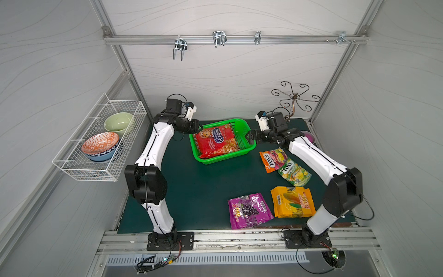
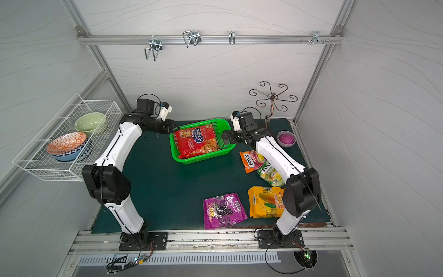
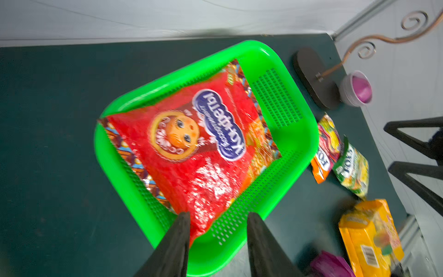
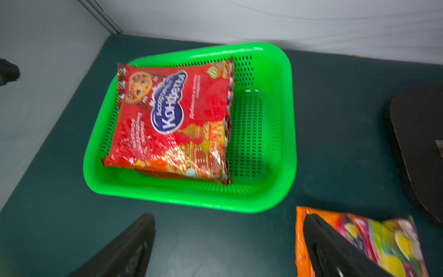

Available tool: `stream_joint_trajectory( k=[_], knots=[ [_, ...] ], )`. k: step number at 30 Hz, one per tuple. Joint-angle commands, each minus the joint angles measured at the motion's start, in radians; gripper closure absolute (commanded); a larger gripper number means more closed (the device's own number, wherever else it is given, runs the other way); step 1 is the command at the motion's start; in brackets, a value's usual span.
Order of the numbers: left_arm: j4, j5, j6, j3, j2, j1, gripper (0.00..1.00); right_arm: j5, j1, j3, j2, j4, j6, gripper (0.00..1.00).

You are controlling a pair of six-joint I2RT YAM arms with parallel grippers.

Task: Put the candies in the basket
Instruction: Adjust the basket at the center of the board.

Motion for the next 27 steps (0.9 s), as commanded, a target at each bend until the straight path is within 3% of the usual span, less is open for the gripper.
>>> stream_joint_trajectory(
  k=[1, 4, 8, 14, 21, 27],
  knots=[
    [-0.027, 0.031, 0.104, -0.068, -0.051, -0.062, 0.57, 0.041, -0.042, -0.179, -0.138, 0.012, 0.083, 0.01],
    [0.022, 0.085, 0.09, -0.165, -0.1, -0.083, 0.58, -0.178, -0.129, -0.254, -0.184, 0.039, 0.112, 0.01],
    [0.067, 0.072, 0.066, -0.241, -0.144, -0.081, 0.58, -0.088, -0.144, -0.203, -0.125, -0.055, 0.1, 0.04],
    [0.072, 0.019, 0.087, -0.285, -0.18, -0.039, 0.58, -0.164, -0.13, -0.021, 0.105, -0.051, 0.08, 0.23],
    [0.086, 0.038, 0.085, -0.341, -0.236, 0.051, 0.58, -0.131, -0.114, 0.255, 0.413, -0.06, 0.093, 0.27],
    [0.078, 0.01, 0.122, -0.38, -0.256, 0.056, 0.58, -0.06, -0.081, 0.398, 0.563, -0.136, 0.094, 0.44]
  ],
)
